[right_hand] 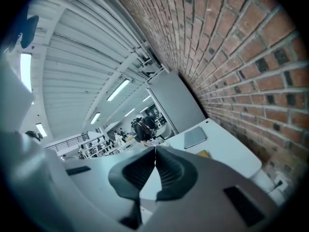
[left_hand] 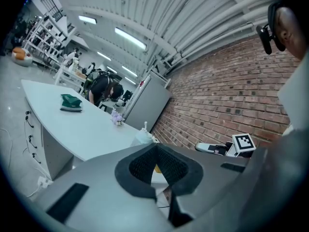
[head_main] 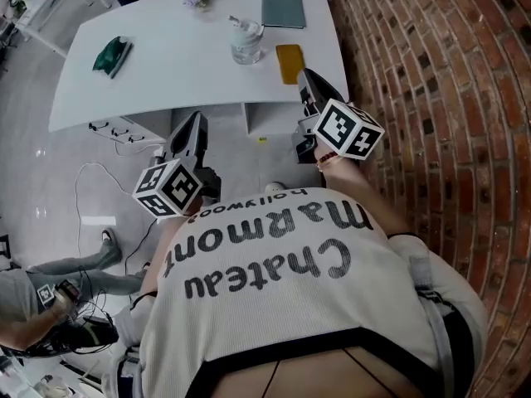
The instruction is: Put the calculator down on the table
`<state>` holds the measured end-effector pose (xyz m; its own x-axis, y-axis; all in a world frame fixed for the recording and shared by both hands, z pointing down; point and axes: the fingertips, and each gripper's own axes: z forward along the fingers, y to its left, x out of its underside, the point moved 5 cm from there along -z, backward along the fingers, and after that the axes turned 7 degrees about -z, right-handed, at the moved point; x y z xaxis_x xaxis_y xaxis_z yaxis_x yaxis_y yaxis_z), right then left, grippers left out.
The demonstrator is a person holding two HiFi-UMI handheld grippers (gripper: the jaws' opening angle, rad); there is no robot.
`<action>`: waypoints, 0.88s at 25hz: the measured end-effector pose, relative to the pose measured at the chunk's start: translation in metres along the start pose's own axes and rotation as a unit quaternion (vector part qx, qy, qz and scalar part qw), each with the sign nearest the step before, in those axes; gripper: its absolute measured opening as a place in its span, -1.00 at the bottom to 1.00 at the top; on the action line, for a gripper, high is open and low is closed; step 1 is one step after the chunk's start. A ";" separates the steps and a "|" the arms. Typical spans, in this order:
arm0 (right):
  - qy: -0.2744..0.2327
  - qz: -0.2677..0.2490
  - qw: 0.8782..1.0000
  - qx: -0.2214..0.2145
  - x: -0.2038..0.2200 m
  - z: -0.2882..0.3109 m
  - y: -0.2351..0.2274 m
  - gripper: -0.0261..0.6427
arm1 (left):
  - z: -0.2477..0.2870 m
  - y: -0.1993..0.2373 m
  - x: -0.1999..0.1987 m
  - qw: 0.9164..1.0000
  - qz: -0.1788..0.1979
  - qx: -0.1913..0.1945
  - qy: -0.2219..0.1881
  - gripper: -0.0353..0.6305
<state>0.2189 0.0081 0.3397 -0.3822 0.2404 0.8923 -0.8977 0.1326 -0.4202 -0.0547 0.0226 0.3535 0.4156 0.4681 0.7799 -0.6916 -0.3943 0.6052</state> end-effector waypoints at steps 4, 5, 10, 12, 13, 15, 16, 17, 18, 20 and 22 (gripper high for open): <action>0.008 -0.008 1.000 0.007 0.010 -0.011 0.005 -0.95 | -0.007 0.003 0.006 1.000 -0.004 0.003 0.003 -0.88; 0.011 -0.010 1.000 0.009 0.011 -0.014 0.005 -0.95 | -0.008 0.002 0.007 1.000 -0.005 0.005 0.003 -0.88; 0.022 -0.020 0.999 0.018 0.020 -0.026 0.007 -0.95 | -0.014 0.001 0.014 1.000 -0.009 0.011 0.009 -0.88; 0.025 -0.020 0.999 0.020 0.023 -0.029 0.008 -0.95 | -0.016 0.001 0.016 1.000 -0.010 0.013 0.011 -0.88; 0.027 -0.020 0.999 0.021 0.024 -0.030 0.008 -0.95 | -0.016 0.001 0.017 1.000 -0.010 0.014 0.012 -0.88; 0.033 -0.019 0.999 0.025 0.027 -0.033 0.007 -0.95 | -0.017 0.000 0.017 1.000 -0.008 0.014 0.015 -0.88; 0.037 -0.019 0.999 0.027 0.028 -0.034 0.007 -0.95 | -0.018 0.000 0.017 1.000 -0.008 0.015 0.016 -0.88; 0.040 -0.018 0.999 0.030 0.029 -0.035 0.007 -0.95 | -0.019 -0.001 0.017 1.000 -0.007 0.016 0.017 -0.88; 0.044 -0.019 0.998 0.031 0.030 -0.037 0.007 -0.95 | -0.020 -0.001 0.018 1.000 -0.007 0.017 0.019 -0.88; 0.050 -0.020 0.998 0.033 0.032 -0.041 0.008 -0.95 | -0.024 -0.002 0.019 1.000 -0.006 0.018 0.021 -0.88; 0.057 -0.022 0.998 0.034 0.035 -0.046 0.009 -0.95 | -0.029 -0.001 0.021 1.000 -0.011 0.013 0.021 -0.88</action>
<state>0.2072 0.0618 0.3597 -0.3179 0.3446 0.8833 -0.9274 0.0806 -0.3653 -0.0623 0.0559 0.3642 0.4047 0.5096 0.7593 -0.6662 -0.4045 0.6266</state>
